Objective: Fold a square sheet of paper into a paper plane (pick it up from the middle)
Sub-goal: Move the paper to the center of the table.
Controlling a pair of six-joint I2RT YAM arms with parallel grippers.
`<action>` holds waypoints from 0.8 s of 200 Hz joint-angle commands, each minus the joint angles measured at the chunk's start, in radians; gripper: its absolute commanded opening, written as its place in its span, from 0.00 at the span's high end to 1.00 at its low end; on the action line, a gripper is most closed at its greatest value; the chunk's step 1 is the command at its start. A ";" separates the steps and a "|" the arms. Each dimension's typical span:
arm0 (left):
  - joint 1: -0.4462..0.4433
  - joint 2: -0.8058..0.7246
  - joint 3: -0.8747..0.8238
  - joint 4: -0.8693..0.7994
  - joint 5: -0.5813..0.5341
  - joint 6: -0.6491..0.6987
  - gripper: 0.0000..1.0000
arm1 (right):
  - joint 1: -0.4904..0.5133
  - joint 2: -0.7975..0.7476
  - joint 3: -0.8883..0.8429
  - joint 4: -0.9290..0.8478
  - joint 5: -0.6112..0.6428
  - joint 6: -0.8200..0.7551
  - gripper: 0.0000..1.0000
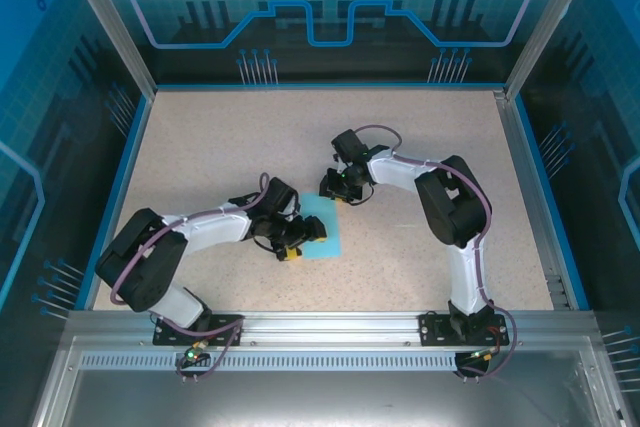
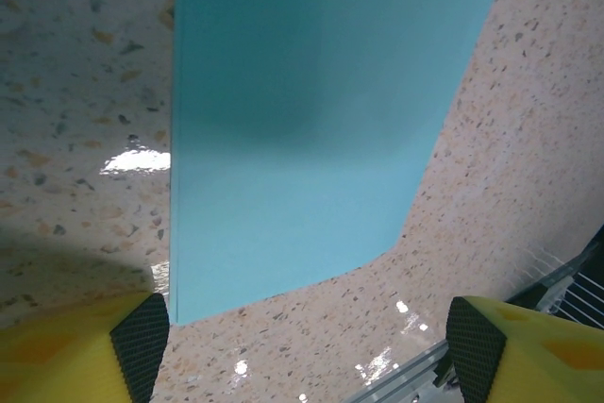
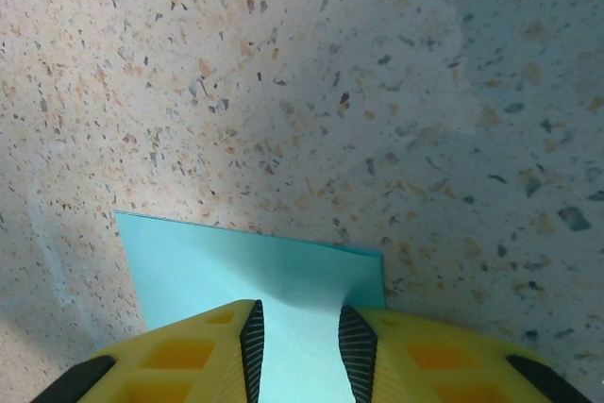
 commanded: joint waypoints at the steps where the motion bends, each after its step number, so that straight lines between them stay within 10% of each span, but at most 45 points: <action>1: -0.016 0.029 0.038 -0.042 -0.014 0.008 0.19 | -0.023 0.085 -0.064 -0.060 0.080 0.005 0.67; 160: -0.078 0.142 0.192 -0.227 -0.140 0.056 0.19 | -0.024 0.096 -0.098 -0.038 0.073 0.004 0.67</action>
